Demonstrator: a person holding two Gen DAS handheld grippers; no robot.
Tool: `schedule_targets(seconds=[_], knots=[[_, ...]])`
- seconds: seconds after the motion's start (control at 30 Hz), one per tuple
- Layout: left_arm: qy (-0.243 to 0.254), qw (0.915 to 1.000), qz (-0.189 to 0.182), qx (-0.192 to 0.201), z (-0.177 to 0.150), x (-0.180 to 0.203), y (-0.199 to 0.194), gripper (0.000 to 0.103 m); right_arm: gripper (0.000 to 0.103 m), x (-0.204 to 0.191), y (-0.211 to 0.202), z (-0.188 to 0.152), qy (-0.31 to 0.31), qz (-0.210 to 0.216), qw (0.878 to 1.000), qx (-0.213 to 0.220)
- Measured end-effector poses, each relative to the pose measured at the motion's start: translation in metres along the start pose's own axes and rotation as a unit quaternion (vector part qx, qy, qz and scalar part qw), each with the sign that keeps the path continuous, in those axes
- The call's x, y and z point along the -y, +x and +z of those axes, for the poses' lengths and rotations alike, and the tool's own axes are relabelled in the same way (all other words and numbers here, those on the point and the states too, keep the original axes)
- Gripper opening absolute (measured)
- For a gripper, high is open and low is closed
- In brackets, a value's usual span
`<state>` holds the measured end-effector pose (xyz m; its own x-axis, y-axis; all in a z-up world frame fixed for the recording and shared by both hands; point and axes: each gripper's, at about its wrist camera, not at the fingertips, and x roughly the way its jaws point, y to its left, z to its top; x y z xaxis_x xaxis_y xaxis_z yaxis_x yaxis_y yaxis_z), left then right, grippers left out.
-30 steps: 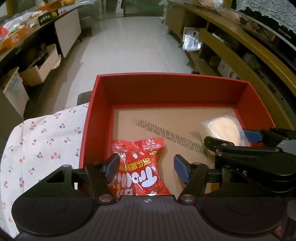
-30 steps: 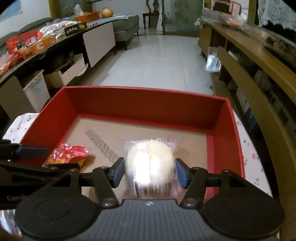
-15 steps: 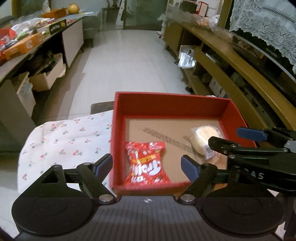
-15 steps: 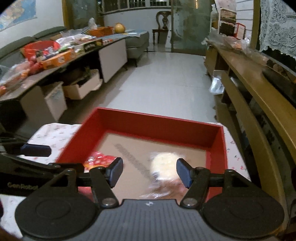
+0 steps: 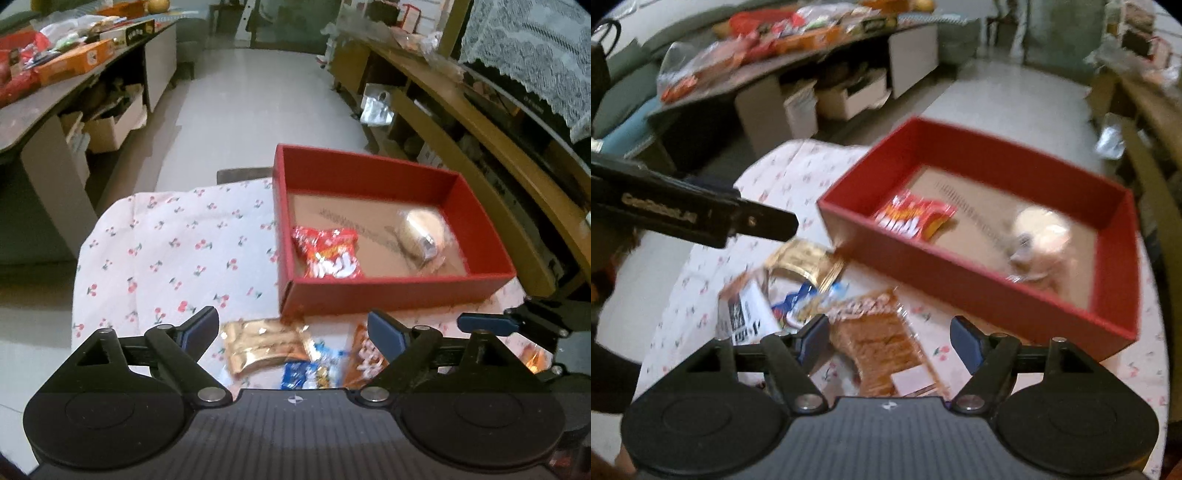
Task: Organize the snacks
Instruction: 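Move back to the table and grasp the brown bread packet with right gripper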
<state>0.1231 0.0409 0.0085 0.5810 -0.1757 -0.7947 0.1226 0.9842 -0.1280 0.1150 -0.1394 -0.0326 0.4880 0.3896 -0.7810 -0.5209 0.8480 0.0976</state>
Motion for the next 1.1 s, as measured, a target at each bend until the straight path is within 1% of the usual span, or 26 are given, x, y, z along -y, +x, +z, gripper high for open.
schedule_targets(seconds=[0.17,0.33,0.37,0.43,0.5,0.57,0.6,0.67,0.73,0.83,0.9,1.1], knots=[[0.011,0.9995,-0.02,-0.019,-0.008,-0.009,0.005,0.092,0.085,0.001,0.026,-0.003,-0.018,0.025,0.999,-0.039],[0.021,0.9987,-0.038,-0.029,-0.016,-0.013,0.004,0.093,0.085,0.006,0.052,-0.009,-0.021,0.03,0.997,-0.066],[0.02,0.9986,-0.039,-0.031,-0.018,-0.013,0.005,0.094,0.088,0.007,0.059,-0.011,-0.017,0.031,0.997,-0.074],[0.018,0.9984,-0.039,-0.036,-0.019,-0.015,0.007,0.095,0.089,0.005,0.064,-0.011,-0.021,0.027,0.997,-0.063],[0.016,0.9983,-0.039,-0.041,-0.018,-0.017,0.011,0.095,0.082,0.002,0.064,-0.009,-0.02,0.017,0.998,-0.064],[0.028,0.9975,-0.045,-0.046,-0.013,-0.016,0.017,0.095,0.064,-0.001,0.061,-0.01,-0.025,-0.001,0.998,-0.065],[0.045,0.9965,-0.048,-0.05,-0.01,-0.014,0.021,0.095,0.061,-0.003,0.059,-0.011,-0.028,-0.009,0.997,-0.066],[0.087,0.9937,-0.042,-0.057,-0.005,-0.011,0.031,0.096,0.054,-0.002,0.054,-0.012,-0.018,-0.005,0.997,-0.069],[0.123,0.99,-0.035,-0.06,-0.003,-0.009,0.039,0.096,0.052,-0.001,0.049,-0.015,-0.008,0.0,0.997,-0.071],[0.17,0.982,-0.041,-0.071,0.001,-0.009,0.053,0.096,0.049,-0.001,0.046,-0.018,0.001,0.005,0.997,-0.074],[0.186,0.9783,-0.044,-0.079,0.003,-0.011,0.062,0.097,0.048,0.0,0.042,-0.019,0.008,0.012,0.997,-0.076],[0.227,0.9643,-0.075,-0.113,0.0,-0.011,0.09,0.097,0.047,-0.006,0.037,-0.024,0.015,0.031,0.996,-0.084]])
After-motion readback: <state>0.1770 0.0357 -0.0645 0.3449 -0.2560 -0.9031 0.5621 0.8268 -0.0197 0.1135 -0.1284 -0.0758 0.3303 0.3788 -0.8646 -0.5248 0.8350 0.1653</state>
